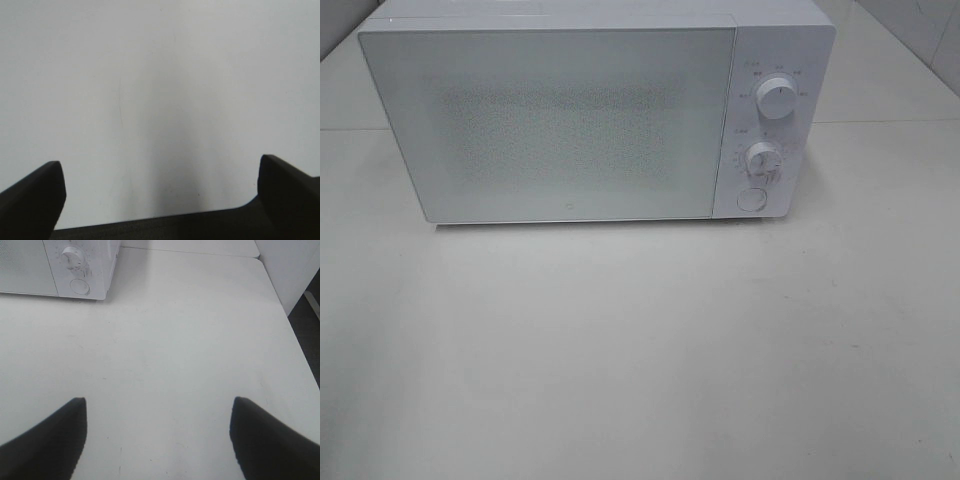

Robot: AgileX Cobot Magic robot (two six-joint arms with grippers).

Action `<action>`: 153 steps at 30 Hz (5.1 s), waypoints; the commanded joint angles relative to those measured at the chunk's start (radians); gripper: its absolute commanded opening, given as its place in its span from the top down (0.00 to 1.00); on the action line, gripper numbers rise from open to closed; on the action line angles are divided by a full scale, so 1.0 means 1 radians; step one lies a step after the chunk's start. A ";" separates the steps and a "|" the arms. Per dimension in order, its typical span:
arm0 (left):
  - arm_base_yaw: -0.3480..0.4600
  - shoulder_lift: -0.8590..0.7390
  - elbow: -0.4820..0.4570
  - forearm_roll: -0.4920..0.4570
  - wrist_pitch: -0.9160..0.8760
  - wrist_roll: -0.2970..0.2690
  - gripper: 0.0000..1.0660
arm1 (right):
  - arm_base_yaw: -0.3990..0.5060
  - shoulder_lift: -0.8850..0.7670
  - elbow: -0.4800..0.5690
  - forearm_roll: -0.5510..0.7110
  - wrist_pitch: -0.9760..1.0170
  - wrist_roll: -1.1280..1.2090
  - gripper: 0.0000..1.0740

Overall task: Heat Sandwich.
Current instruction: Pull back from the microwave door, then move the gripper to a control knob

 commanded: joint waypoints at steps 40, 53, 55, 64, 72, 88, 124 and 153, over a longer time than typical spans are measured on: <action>0.117 -0.415 0.003 -0.038 -0.006 -0.014 0.08 | -0.008 -0.027 -0.002 0.001 -0.006 -0.003 0.29; 0.117 -0.415 0.003 -0.038 -0.006 -0.014 0.08 | -0.008 -0.027 -0.002 0.001 -0.006 -0.003 0.29; 0.117 -0.415 0.003 -0.038 -0.006 -0.014 0.08 | -0.008 -0.027 -0.002 0.001 -0.006 -0.003 0.29; 0.117 -0.415 0.003 -0.038 -0.006 -0.014 0.08 | -0.008 -0.027 -0.002 0.001 -0.006 -0.003 0.29; 0.117 -0.415 0.003 -0.038 -0.006 -0.014 0.08 | -0.008 -0.024 -0.012 0.002 -0.014 0.009 0.29; 0.117 -0.415 0.003 -0.038 -0.006 -0.014 0.08 | -0.008 0.180 -0.050 0.001 -0.181 0.021 0.29; 0.117 -0.415 0.003 -0.038 -0.006 -0.014 0.08 | -0.008 0.687 -0.046 0.001 -0.722 0.032 0.29; 0.117 -0.415 0.003 -0.038 -0.006 -0.014 0.08 | -0.008 1.120 0.001 0.013 -1.434 0.011 0.29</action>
